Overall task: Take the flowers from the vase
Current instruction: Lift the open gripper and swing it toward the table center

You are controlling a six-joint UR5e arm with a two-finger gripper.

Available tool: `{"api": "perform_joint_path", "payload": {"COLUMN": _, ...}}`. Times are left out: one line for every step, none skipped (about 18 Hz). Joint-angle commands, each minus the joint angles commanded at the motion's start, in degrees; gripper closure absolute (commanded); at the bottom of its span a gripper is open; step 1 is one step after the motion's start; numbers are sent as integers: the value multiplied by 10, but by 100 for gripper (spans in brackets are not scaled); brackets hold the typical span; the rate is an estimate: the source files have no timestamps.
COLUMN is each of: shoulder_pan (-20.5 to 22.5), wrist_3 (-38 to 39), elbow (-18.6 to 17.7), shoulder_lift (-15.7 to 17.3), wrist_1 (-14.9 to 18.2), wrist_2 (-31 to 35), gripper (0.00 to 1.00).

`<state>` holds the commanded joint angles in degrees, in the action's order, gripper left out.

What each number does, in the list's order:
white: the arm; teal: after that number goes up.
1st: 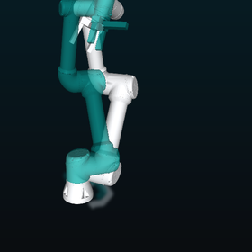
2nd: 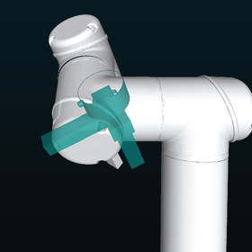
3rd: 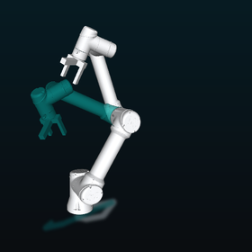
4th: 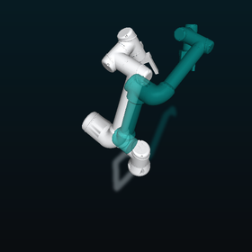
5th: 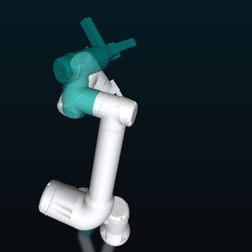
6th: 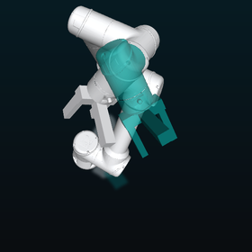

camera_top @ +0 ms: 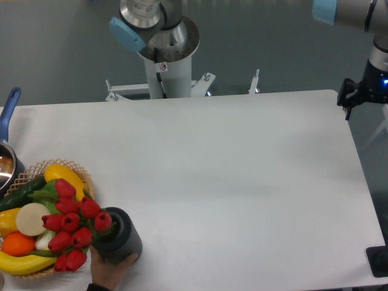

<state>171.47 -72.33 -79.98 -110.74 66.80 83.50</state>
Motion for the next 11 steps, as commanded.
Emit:
{"api": "perform_joint_path", "payload": {"shoulder_pan": -1, "wrist_3": 2, "elbow": -1, "shoulder_lift": -1, "wrist_1": 0, "wrist_2": 0, "gripper": 0}}
{"api": "perform_joint_path", "payload": {"shoulder_pan": -3, "wrist_3": 3, "elbow": -4, "shoulder_lift": -2, "wrist_1": 0, "wrist_2": 0, "gripper": 0}}
{"api": "perform_joint_path", "payload": {"shoulder_pan": -4, "wrist_3": 4, "elbow": -10, "shoulder_lift": -3, "wrist_1": -2, "wrist_2": -2, "gripper": 0}}
{"api": "perform_joint_path", "payload": {"shoulder_pan": -8, "wrist_3": 5, "elbow": -11, "shoulder_lift": -5, "wrist_1": -4, "wrist_2": -2, "gripper": 0}}
{"api": "perform_joint_path", "payload": {"shoulder_pan": -15, "wrist_3": 8, "elbow": -10, "shoulder_lift": -9, "wrist_1": -6, "wrist_2": -2, "gripper": 0}}
{"api": "perform_joint_path", "payload": {"shoulder_pan": -18, "wrist_3": 12, "elbow": -11, "shoulder_lift": -9, "wrist_1": -9, "wrist_2": -1, "gripper": 0}}
{"api": "perform_joint_path", "payload": {"shoulder_pan": -23, "wrist_3": 15, "elbow": -14, "shoulder_lift": -10, "wrist_1": -9, "wrist_2": -2, "gripper": 0}}
{"api": "perform_joint_path", "payload": {"shoulder_pan": -28, "wrist_3": 16, "elbow": -17, "shoulder_lift": -9, "wrist_1": -9, "wrist_2": -2, "gripper": 0}}
{"api": "perform_joint_path", "payload": {"shoulder_pan": -31, "wrist_3": 19, "elbow": -27, "shoulder_lift": -5, "wrist_1": -8, "wrist_2": -3, "gripper": 0}}
{"api": "perform_joint_path", "payload": {"shoulder_pan": -32, "wrist_3": 25, "elbow": -45, "shoulder_lift": 1, "wrist_1": -9, "wrist_2": -5, "gripper": 0}}
{"api": "perform_joint_path", "payload": {"shoulder_pan": -35, "wrist_3": 33, "elbow": -55, "shoulder_lift": 12, "wrist_1": -9, "wrist_2": -6, "gripper": 0}}
